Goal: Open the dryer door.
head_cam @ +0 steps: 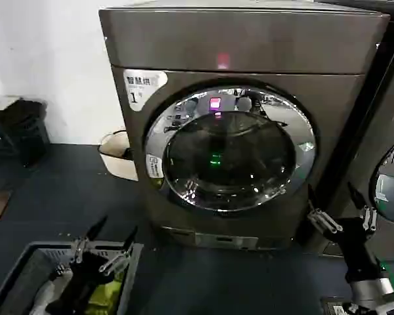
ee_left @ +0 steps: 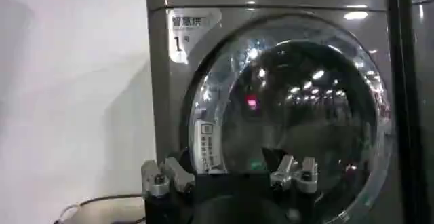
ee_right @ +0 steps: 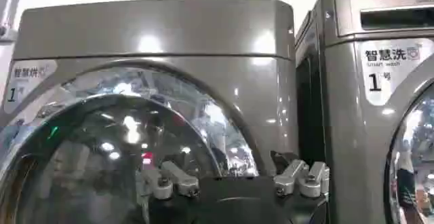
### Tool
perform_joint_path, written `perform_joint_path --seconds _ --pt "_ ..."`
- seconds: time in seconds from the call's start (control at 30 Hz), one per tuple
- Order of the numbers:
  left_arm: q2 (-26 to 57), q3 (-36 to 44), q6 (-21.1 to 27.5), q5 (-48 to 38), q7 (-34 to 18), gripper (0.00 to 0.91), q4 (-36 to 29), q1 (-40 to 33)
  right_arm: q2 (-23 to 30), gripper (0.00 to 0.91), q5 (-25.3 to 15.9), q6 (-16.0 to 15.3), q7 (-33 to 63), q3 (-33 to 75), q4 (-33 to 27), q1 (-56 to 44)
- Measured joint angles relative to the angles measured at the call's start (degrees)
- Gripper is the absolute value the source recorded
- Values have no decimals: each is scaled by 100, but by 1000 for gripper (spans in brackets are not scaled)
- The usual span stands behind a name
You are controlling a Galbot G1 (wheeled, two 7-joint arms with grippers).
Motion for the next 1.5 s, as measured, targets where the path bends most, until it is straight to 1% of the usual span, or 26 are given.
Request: perform_joint_path --seconds 0.07,0.13,0.2,0.27,0.3,0.4,0.53,0.63,0.77,0.9,1.13,1.37,1.5 --pt "-14 26 -35 0 -28 907 -1 -3 -109 907 198 -277 -364 -5 -35 73" --pt "-21 61 -16 -7 -81 907 -23 -10 -270 907 207 -490 -695 -56 -115 176" --pt "-21 77 -2 45 -51 907 -26 -18 -497 907 219 -608 -1060 -147 -249 330" --pt "-17 93 18 137 25 907 -4 -24 -788 907 309 -623 -1372 -279 -453 504" --pt "-16 108 40 153 49 907 -5 -24 -939 907 416 -618 -1504 -352 -567 597" --pt "-2 112 90 220 108 907 -6 -34 -1362 907 630 -576 -1717 -559 -933 846" --pt "10 94 168 278 247 907 -39 -57 -1798 907 629 -414 -1863 -941 -1415 1216" --pt "9 103 160 460 329 907 -11 -64 -1965 907 464 -336 -1895 -1324 -1688 1512" --pt "-18 105 174 461 312 907 3 -71 -2001 907 320 -283 -1869 -1888 -2018 1944" --pt "-36 126 168 428 225 907 -40 -25 -1907 907 106 -275 -1869 -2389 -2356 2426" --pt "-83 223 110 546 240 907 -83 50 -1698 907 88 -251 -1781 -3025 -2805 3068" --pt "-98 221 166 458 300 907 -121 54 -1510 907 57 -248 -1695 -3363 -3078 3487" --pt "-120 213 119 501 294 907 -135 68 -1390 907 0 -248 -1665 -3484 -3217 3616"
